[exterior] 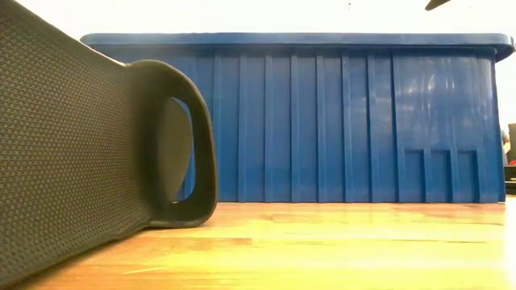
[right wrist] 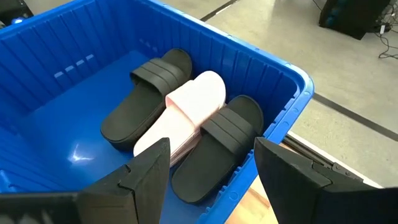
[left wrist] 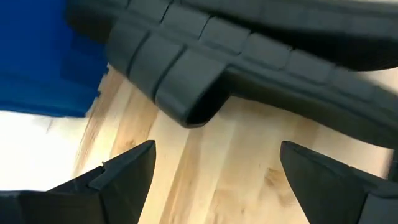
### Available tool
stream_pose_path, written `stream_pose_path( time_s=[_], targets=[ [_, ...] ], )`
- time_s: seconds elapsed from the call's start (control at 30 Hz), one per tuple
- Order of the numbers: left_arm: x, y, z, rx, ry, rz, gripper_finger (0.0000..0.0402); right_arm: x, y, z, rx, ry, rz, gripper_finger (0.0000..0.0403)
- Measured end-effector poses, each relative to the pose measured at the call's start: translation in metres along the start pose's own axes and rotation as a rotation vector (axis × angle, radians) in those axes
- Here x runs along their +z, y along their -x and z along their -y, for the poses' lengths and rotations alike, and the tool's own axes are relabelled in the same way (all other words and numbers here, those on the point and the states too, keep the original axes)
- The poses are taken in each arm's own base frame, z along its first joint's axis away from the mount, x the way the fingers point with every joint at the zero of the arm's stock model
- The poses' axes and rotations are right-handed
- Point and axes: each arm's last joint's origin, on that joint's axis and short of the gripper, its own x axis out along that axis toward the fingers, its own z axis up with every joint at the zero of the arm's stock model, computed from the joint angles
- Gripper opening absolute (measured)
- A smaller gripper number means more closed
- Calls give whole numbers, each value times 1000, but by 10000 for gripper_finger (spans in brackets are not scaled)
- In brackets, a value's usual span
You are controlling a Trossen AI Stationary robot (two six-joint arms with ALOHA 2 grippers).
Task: Pick and place slides into bin
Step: Put the black slide into the blue bin
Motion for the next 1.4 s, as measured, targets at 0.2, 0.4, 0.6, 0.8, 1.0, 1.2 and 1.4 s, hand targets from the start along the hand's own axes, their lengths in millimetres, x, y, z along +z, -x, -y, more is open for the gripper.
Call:
stream_pose_path(
  time_s=[0.2, 0.4, 0.6, 0.8, 1.0, 1.2, 1.4],
  targets=[
    [-15, -26, -9, 88, 62, 52, 327, 0, 0, 0, 0, 0, 0, 224],
    [-21, -40, -15, 130, 98, 147, 327, 0, 0, 0, 0, -2, 0, 224],
    [-28, -57, -15, 101, 131, 165, 324, 0, 0, 0, 0, -1, 0, 224],
    [-30, -69, -22, 133, 131, 158, 279, 0, -1, -1, -2, 1, -2, 224],
    [-26, -70, -24, 154, 115, 211, 210, 0, -1, -3, -4, 5, -4, 224],
    [-24, -74, -27, 173, 112, 207, 130, 1, -3, -6, -9, 11, -9, 224],
    [-28, -78, -30, 175, 111, 173, 27, 1, -5, -9, -14, 18, -13, 224]
  ],
)
